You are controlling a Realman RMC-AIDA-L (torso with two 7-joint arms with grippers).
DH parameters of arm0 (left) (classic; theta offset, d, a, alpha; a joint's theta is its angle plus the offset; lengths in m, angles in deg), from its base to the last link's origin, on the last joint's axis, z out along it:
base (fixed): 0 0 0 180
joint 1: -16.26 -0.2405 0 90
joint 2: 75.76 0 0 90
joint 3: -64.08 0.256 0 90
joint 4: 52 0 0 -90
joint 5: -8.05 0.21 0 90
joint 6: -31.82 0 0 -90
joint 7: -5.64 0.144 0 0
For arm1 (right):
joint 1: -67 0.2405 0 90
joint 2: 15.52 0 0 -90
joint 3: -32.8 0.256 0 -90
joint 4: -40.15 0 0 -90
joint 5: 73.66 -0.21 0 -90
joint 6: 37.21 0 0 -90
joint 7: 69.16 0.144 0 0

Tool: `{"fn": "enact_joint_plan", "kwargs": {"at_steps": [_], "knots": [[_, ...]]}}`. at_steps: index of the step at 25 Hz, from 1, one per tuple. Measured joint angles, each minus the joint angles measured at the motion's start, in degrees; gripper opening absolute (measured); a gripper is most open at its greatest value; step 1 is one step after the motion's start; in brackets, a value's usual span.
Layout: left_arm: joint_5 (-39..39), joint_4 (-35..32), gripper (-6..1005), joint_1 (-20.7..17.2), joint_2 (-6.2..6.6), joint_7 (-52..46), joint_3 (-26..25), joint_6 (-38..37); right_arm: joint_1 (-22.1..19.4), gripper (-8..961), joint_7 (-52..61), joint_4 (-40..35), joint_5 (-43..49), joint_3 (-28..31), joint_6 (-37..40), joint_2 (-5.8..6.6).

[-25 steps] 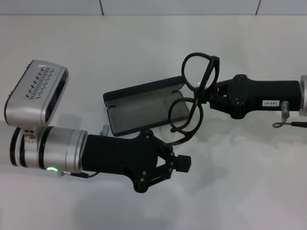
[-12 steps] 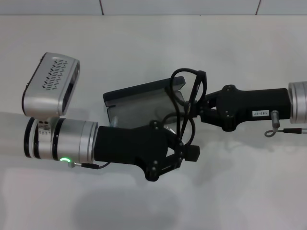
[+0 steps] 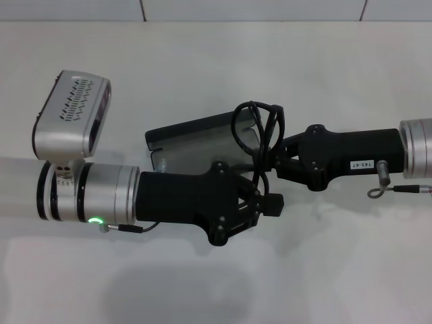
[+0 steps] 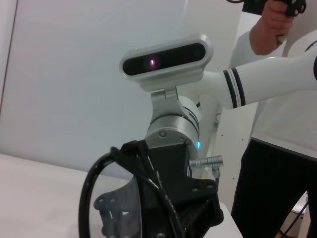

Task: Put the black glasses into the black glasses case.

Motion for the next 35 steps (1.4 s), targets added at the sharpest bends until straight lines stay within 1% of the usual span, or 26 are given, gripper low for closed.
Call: {"fn": "enact_joint_plan", "kwargs": {"at_steps": [14,19,27,28,30,32,35], "knots": [[-0.20,0.05,2,0.00,-0.14,0.06,0.02,-0.35,-0.46,86,0.00,0.01,-0.92,-1.50,0.08,0.00],[-0.54,-0.41,2,-0.35,0.13,-0.18,-0.21,-2.07,-0.95,87,0.00,-0.14,-0.93,-1.21,-0.34,0.09],[-1.44,-1.01,2,-0.57,0.51,-0.37,-0.38,-3.41,-1.09,88,-0.30,-0.55,-0.93,-0.80,-1.71,0.48],[-1.49,-1.21,1,-0.71,0.59,-0.42,-0.38,-3.68,-1.09,88,-0.63,-1.14,-0.81,-0.80,-1.92,0.68],[-1.52,-2.01,1,-1.34,1.09,-0.70,-0.38,-4.96,-1.11,89,-0.92,-1.87,-0.46,-0.81,-2.18,0.78],[-1.18,-3.58,1,-2.72,1.82,-1.47,-0.24,-6.33,-1.12,89,-1.08,-3.73,1.06,-0.85,-2.69,0.91],[-0.92,-7.36,1,-6.78,2.79,-2.48,-0.25,-7.10,-0.86,90,0.39,-8.64,5.83,-0.92,-2.85,1.01]]}}
